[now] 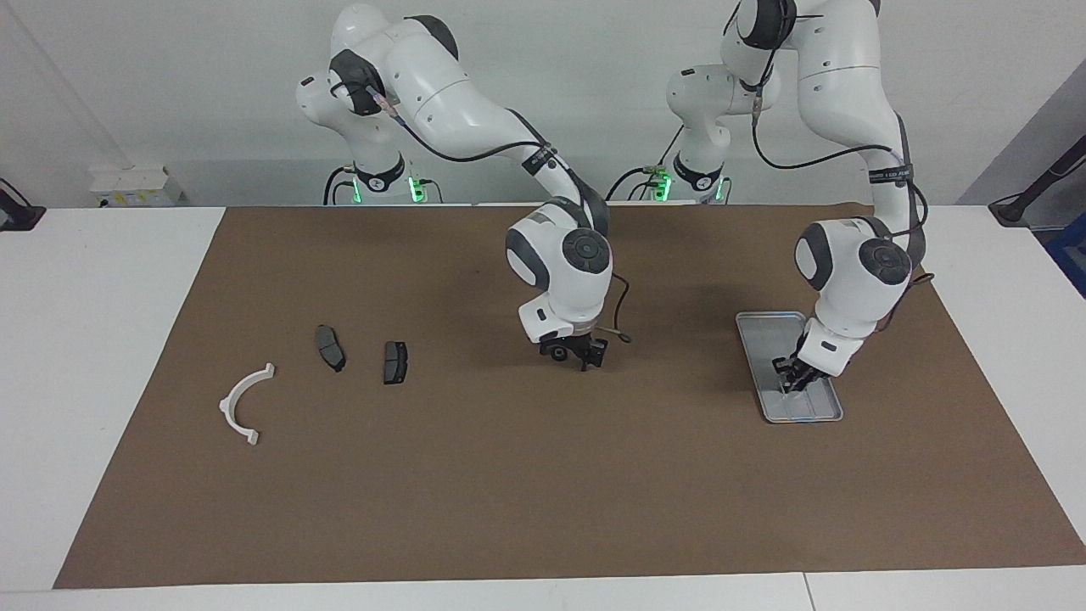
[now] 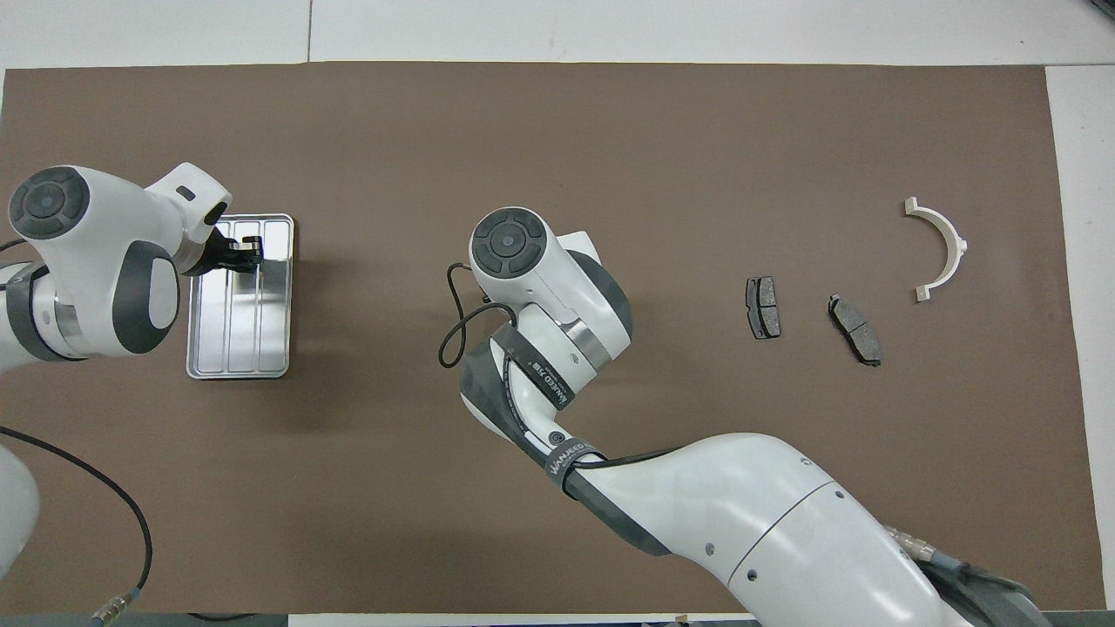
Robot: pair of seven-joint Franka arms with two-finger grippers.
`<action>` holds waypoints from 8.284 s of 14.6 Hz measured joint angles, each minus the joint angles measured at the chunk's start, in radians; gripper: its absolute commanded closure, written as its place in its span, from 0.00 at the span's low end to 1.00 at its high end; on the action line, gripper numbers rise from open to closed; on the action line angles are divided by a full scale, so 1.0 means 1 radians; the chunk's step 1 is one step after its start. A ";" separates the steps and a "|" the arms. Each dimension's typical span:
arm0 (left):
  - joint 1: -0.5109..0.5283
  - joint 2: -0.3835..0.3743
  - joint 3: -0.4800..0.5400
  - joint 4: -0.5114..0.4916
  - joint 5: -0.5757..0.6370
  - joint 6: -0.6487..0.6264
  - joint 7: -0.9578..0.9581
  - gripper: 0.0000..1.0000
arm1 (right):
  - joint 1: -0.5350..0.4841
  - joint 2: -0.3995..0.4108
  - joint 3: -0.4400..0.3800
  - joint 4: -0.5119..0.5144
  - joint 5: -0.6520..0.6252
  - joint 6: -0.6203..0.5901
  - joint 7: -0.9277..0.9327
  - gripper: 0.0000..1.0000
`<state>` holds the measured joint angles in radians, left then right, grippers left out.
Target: Place bearing gear from tray to pile
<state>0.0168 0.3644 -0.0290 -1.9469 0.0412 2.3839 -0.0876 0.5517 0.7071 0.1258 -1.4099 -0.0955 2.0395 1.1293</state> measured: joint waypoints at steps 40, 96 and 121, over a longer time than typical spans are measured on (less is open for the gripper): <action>-0.620 0.060 -0.019 0.138 -0.049 -0.044 -1.048 1.00 | -0.451 -0.008 -0.032 0.086 -0.030 -0.157 -0.970 0.94; -0.021 -0.438 0.020 0.180 -0.061 -0.759 -0.165 0.00 | -0.032 0.054 -0.042 0.217 0.135 -0.158 -0.295 0.01; -0.007 -0.406 0.004 0.208 -0.064 -0.792 -0.107 0.00 | 0.001 0.123 -0.039 0.220 0.171 -0.140 -0.264 0.33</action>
<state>0.0097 -0.0414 -0.0253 -1.7390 -0.0225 1.5923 -0.1945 0.5527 0.8299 0.0871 -1.1897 0.0751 1.8991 0.8653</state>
